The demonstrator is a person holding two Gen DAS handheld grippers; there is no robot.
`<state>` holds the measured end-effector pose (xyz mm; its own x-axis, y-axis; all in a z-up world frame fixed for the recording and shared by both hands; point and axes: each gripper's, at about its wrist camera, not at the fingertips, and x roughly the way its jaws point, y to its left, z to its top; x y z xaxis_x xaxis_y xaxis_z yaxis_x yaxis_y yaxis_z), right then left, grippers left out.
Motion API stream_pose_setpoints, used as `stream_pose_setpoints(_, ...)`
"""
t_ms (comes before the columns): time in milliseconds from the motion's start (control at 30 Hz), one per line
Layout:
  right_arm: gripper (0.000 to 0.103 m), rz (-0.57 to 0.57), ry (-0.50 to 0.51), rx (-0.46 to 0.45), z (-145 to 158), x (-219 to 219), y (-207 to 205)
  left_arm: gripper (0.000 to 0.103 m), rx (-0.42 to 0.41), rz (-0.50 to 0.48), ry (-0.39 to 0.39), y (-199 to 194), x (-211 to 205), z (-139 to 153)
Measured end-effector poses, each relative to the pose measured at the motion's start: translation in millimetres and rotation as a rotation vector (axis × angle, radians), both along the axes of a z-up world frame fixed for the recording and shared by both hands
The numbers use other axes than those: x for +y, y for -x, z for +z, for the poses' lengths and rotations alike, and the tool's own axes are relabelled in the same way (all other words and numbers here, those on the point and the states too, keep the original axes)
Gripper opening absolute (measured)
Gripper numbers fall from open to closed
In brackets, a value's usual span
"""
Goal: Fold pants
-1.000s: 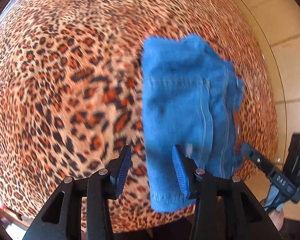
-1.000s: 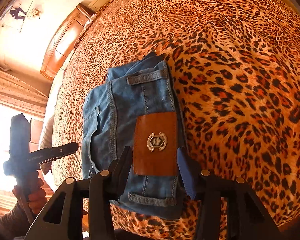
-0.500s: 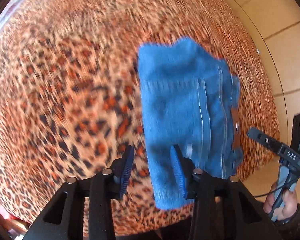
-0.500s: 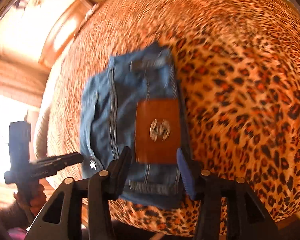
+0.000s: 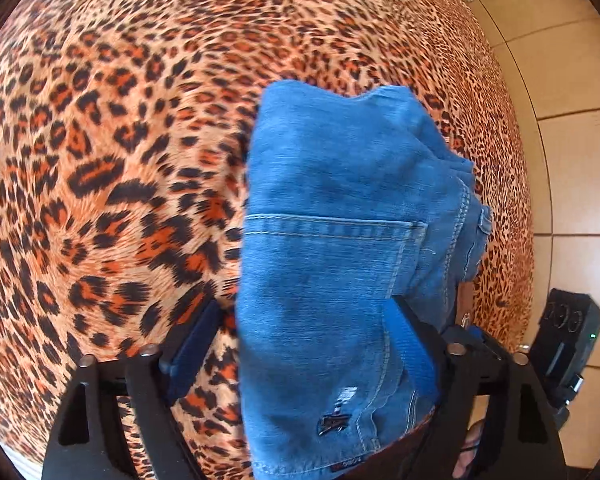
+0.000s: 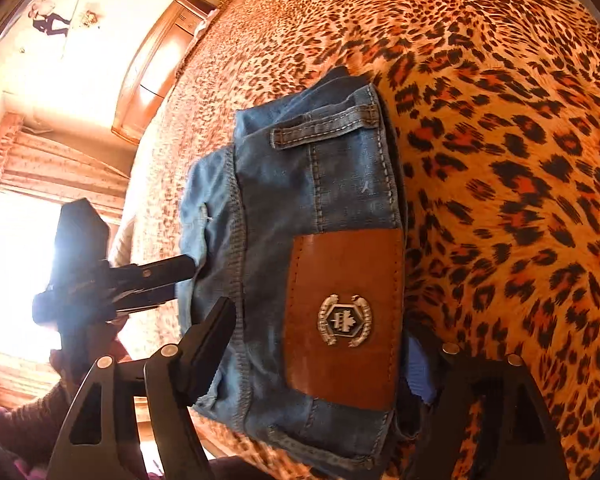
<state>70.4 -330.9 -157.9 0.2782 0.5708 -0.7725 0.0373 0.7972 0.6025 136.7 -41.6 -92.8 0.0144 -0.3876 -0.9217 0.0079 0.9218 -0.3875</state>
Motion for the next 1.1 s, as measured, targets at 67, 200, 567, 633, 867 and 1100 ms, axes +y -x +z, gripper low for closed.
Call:
stream_pose_setpoints(67,0.078,0.016,0.108,-0.006,7,25,-4,0.041,-0.02,-0.02,-0.06,4,-11,6)
stream_pose_setpoints(200,0.077,0.092,0.21,-0.061,25,60,-4,0.026,-0.105,-0.071,-0.123,12,-20,30)
stream_pose_setpoints(567,0.079,0.043,0.187,-0.21,95,106,-97,0.042,-0.3,0.055,-0.237,-34,43,124)
stream_pose_setpoints(633,0.08,0.032,0.361,-0.131,87,112,-121,0.042,-0.277,0.086,-0.319,-39,58,118)
stream_pose_setpoints(867,0.091,0.03,0.383,-0.023,79,96,-108,0.059,-0.326,0.133,-0.407,-5,71,112)
stream_pose_setpoints(1100,0.092,0.06,0.622,-0.126,100,121,-56,0.062,-0.35,0.132,-0.426,24,41,98)
